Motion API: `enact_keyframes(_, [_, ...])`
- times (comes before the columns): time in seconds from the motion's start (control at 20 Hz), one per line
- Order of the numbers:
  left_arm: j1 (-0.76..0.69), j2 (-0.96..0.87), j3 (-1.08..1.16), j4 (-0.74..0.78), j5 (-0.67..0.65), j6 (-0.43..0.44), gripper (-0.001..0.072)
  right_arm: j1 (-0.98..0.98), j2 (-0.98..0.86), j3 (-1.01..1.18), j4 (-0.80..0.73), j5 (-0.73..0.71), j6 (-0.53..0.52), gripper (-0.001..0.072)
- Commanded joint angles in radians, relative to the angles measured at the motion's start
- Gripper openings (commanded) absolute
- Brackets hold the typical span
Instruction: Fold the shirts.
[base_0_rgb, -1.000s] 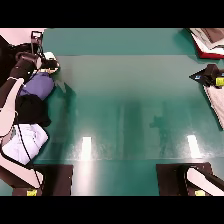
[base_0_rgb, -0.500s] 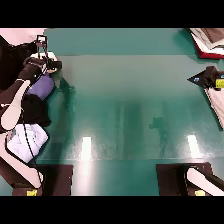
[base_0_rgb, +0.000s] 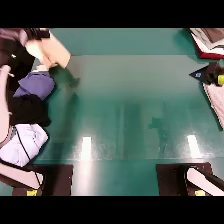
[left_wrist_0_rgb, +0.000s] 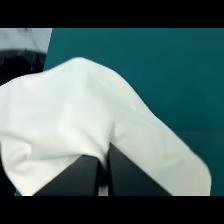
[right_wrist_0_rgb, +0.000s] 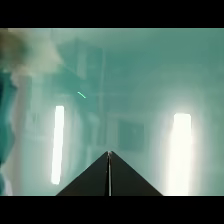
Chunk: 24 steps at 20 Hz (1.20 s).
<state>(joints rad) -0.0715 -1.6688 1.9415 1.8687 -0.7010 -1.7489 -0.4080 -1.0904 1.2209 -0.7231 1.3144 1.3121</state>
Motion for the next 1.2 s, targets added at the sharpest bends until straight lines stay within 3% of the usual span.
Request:
enact_keyframes(0.0, [-0.079, 0.163, 0.122, -0.204, -0.19, 0.214, 0.0026, 0.001, 0.001, 0.091, 0.024, -0.032, 0.0, 0.0014])
enact_keyframes(0.25, [-0.224, 0.402, 0.121, -0.717, -0.438, 0.435, 0.0026, 0.0, 0.001, 0.294, 0.023, -0.032, 0.0, 0.0015])
enact_keyframes(0.4, [-0.343, 0.451, 0.121, -0.888, -0.462, 0.467, 0.0026, 0.0, 0.001, 0.38, 0.023, -0.028, 0.0, 0.0014])
enact_keyframes(0.65, [-0.476, 0.416, -0.011, -0.888, -0.486, 0.466, 0.0026, 0.001, 0.001, 0.425, 0.024, 0.013, 0.0, 0.0015])
enact_keyframes(0.95, [-0.489, 0.259, -0.258, -0.847, -0.529, 0.461, 0.0028, 0.001, 0.001, 0.425, 0.023, 0.076, 0.0, 0.0014])
enact_keyframes(1.05, [-0.476, 0.2, -0.271, -0.796, -0.542, 0.424, 0.0043, 0.001, 0.001, 0.425, 0.021, 0.077, 0.0, 0.0014])
enact_keyframes(1.1, [-0.454, 0.18, -0.271, -0.795, -0.549, 0.411, 0.0301, 0.001, 0.001, 0.425, 0.018, 0.077, 0.0, 0.0014])
enact_keyframes(1.15, [-0.424, 0.175, -0.271, -0.795, -0.558, 0.383, 0.0464, 0.001, 0.001, 0.425, 0.014, 0.078, 0.0, 0.0014])
